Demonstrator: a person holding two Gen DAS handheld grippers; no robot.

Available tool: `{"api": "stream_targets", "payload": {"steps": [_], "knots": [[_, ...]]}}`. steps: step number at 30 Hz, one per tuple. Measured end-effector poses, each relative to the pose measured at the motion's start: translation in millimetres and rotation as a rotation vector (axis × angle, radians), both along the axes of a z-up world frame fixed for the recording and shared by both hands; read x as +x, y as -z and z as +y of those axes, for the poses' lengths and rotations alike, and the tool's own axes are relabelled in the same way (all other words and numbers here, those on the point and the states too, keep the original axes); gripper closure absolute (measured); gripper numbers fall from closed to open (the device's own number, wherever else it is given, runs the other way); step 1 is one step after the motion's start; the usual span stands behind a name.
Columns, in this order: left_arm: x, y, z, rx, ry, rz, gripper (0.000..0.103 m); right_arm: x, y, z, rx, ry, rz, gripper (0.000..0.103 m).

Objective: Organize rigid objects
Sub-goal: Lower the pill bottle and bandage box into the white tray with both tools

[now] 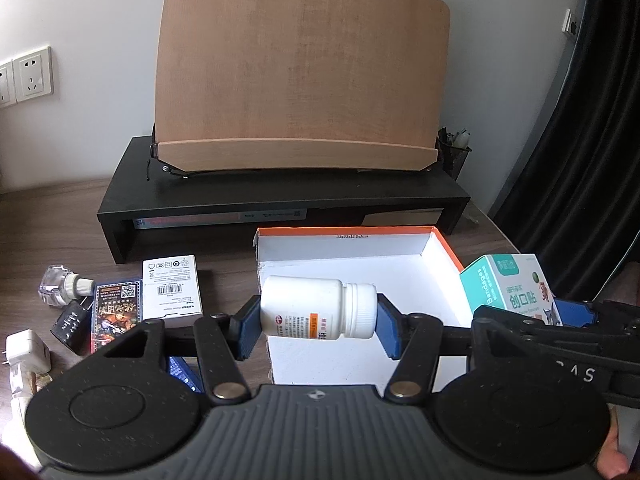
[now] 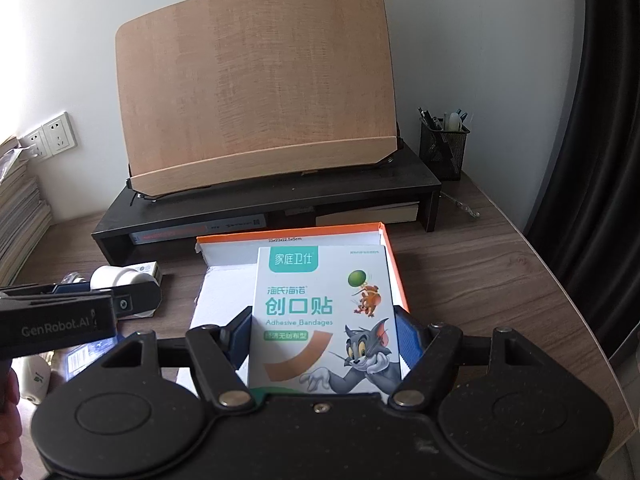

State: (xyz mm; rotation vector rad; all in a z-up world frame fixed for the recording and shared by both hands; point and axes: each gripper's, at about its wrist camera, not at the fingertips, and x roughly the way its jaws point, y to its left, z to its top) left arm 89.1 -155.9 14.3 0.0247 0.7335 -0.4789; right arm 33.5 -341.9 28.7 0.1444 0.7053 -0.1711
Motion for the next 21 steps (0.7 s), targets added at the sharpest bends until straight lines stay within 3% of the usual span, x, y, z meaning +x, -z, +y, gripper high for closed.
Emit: {"api": "stream_targets", "payload": {"steps": [21], "knots": [[16, 13, -33, 0.002, -0.083, 0.035, 0.045, 41, 9, -33, -0.003, -0.077, 0.019, 0.019]]}}
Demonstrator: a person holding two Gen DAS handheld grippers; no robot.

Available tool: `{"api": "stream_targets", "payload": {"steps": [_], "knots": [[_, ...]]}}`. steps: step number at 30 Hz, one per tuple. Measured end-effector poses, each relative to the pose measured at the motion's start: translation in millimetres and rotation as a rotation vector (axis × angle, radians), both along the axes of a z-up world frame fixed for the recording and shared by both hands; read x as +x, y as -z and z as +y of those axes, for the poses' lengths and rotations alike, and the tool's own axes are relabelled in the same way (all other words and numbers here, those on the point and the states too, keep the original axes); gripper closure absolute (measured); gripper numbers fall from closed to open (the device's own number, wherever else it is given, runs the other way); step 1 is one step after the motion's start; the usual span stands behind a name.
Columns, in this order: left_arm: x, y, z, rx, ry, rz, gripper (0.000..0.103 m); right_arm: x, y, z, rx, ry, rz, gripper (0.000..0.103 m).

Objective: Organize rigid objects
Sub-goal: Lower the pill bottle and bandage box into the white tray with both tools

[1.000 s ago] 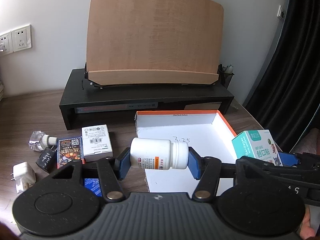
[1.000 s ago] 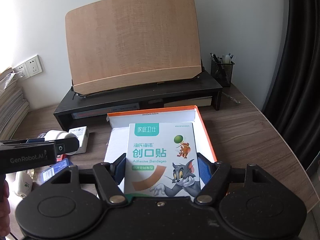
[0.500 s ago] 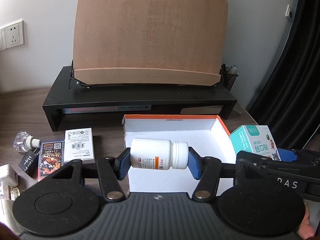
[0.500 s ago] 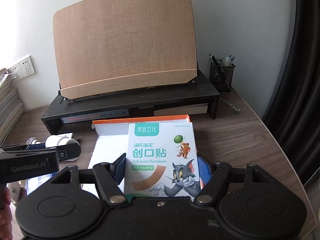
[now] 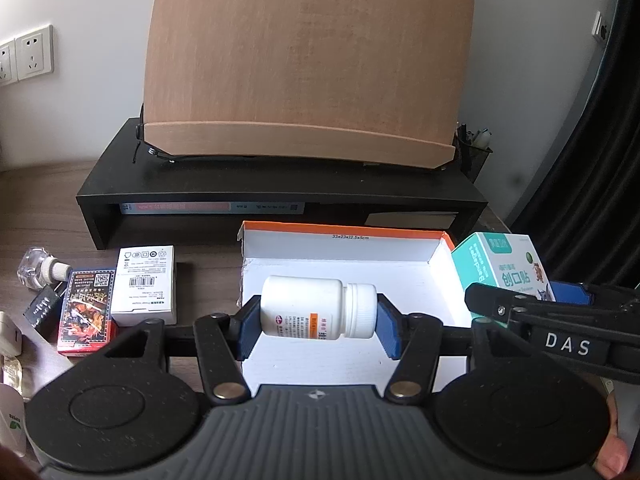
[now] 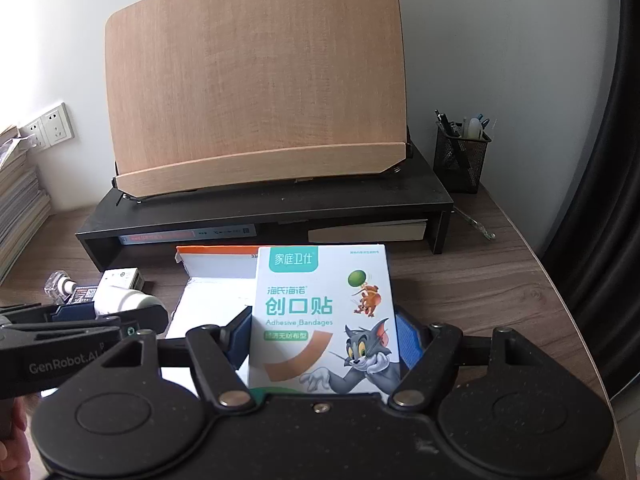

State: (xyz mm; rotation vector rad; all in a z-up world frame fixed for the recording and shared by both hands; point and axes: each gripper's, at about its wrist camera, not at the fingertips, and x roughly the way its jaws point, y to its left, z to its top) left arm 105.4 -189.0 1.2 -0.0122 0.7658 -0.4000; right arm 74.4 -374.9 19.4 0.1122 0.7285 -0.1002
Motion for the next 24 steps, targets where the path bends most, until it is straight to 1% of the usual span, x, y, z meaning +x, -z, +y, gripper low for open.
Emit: {"api": "stream_targets", "payload": {"steps": [10, 24], "knots": [[6, 4, -7, 0.012, -0.027, 0.008, 0.045, 12, 3, -6, 0.006, -0.006, 0.003, 0.019], [18, 10, -13, 0.027, -0.029, 0.01, 0.045, 25, 13, -2, -0.004, -0.018, 0.019, 0.019]]}}
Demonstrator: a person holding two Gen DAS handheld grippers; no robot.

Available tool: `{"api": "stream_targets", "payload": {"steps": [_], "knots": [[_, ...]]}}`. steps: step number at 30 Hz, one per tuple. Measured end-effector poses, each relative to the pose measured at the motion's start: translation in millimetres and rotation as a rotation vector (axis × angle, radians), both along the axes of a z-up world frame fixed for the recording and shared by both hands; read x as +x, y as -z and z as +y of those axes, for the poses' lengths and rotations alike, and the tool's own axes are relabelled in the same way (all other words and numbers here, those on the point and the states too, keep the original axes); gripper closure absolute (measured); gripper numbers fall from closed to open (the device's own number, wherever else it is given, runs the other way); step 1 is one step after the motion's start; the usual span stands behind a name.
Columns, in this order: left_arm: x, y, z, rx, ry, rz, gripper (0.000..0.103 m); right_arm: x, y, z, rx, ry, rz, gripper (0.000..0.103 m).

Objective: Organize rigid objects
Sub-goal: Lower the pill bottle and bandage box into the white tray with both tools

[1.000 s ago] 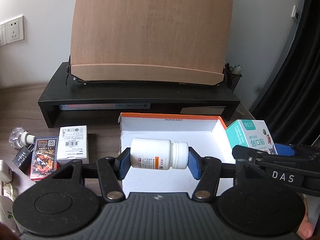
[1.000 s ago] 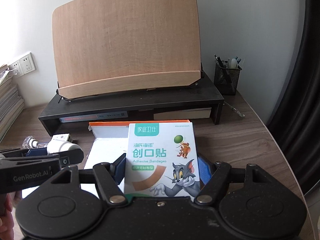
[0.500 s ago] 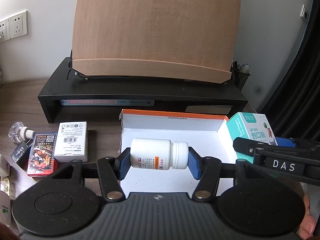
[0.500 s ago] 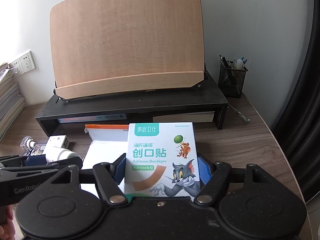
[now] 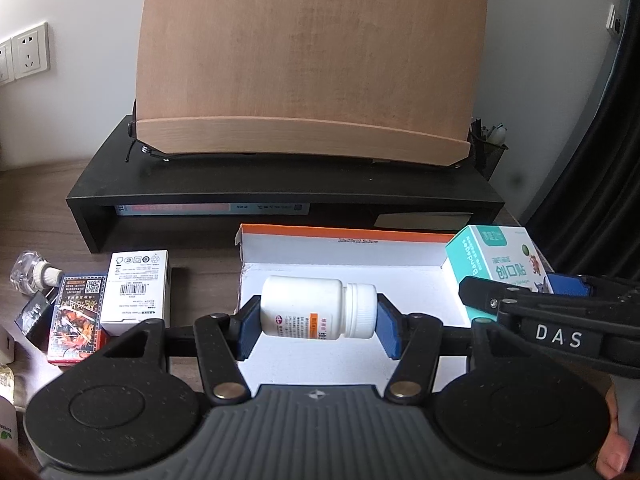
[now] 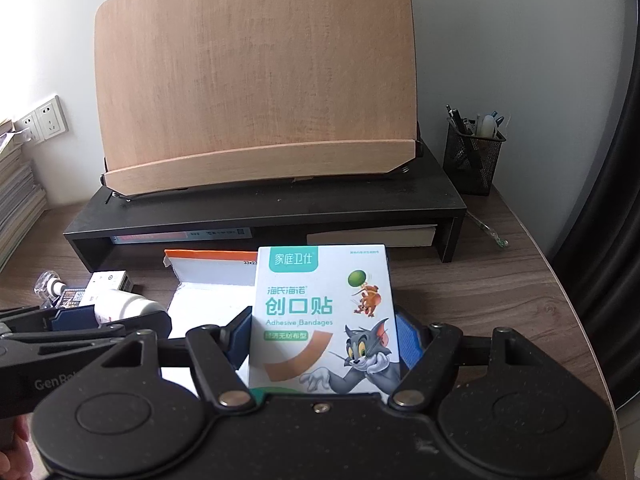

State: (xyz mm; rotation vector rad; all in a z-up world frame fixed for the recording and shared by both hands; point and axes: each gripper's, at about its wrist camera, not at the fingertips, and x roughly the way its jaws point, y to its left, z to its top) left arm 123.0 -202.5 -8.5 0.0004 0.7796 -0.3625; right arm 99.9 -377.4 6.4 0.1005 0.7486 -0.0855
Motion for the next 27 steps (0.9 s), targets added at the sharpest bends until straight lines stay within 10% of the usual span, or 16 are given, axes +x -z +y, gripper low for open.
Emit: {"api": "stream_targets", "payload": {"steps": [27], "knots": [[23, 15, -2, 0.009, -0.019, 0.024, 0.045, 26, 21, 5, -0.012, 0.003, 0.05, 0.019]]}}
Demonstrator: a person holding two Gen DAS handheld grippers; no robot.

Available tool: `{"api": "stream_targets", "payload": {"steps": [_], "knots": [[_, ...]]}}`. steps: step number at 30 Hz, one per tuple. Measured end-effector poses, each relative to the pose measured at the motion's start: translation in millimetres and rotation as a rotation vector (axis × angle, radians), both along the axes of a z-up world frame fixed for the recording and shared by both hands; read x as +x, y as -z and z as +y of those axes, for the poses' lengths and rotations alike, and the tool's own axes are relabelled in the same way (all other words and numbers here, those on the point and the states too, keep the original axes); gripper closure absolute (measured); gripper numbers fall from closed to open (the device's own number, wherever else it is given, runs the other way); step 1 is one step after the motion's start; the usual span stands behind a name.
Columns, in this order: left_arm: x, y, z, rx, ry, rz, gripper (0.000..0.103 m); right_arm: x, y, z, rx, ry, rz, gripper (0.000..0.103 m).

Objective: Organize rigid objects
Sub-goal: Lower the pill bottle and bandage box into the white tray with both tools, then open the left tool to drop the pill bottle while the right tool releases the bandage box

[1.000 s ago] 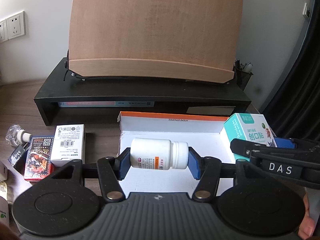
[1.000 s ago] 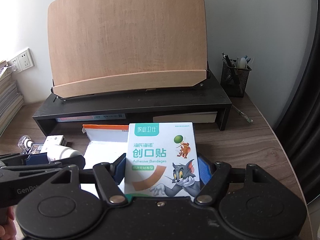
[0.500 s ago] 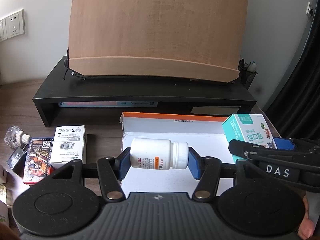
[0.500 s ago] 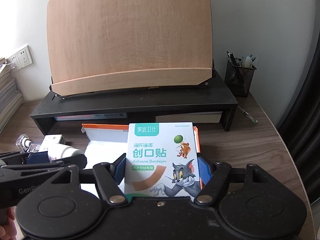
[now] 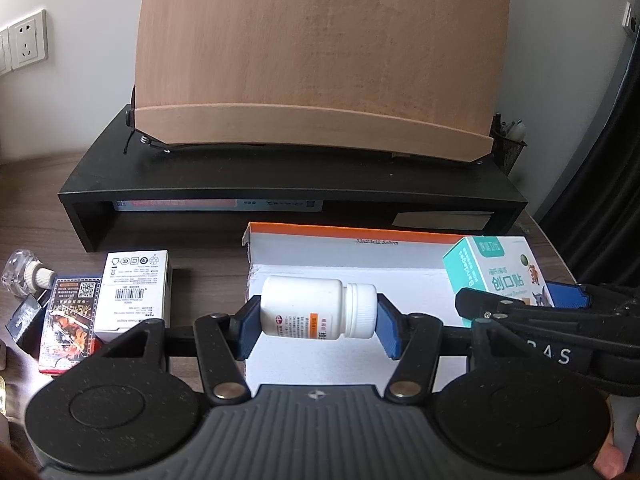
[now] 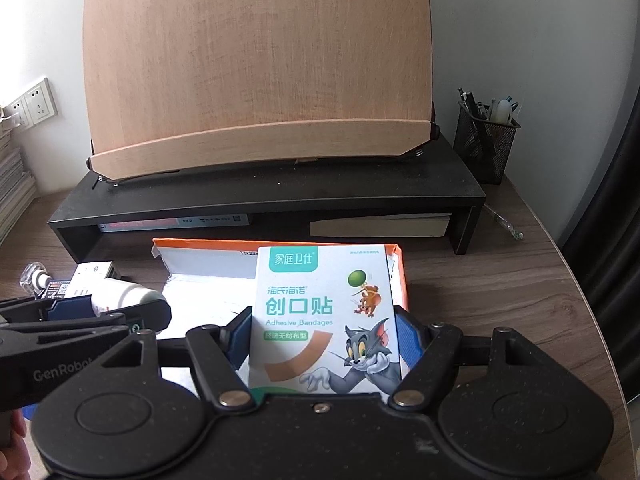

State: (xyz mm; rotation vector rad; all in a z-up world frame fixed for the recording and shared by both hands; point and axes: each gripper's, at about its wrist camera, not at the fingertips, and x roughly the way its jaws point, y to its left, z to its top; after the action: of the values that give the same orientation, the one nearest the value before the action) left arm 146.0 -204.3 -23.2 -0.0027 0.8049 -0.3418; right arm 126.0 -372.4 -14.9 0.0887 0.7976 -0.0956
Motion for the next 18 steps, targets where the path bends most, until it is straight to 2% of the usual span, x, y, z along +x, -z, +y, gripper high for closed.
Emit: {"api": "stream_targets", "payload": {"steps": [10, 18], "knots": [[22, 12, -7, -0.009, 0.015, 0.008, 0.045, 20, 12, -7, 0.002, 0.032, 0.021, 0.018], [34, 21, -17, -0.042, 0.058, 0.023, 0.045, 8, 4, -12, -0.03, 0.06, -0.04, 0.015]]}}
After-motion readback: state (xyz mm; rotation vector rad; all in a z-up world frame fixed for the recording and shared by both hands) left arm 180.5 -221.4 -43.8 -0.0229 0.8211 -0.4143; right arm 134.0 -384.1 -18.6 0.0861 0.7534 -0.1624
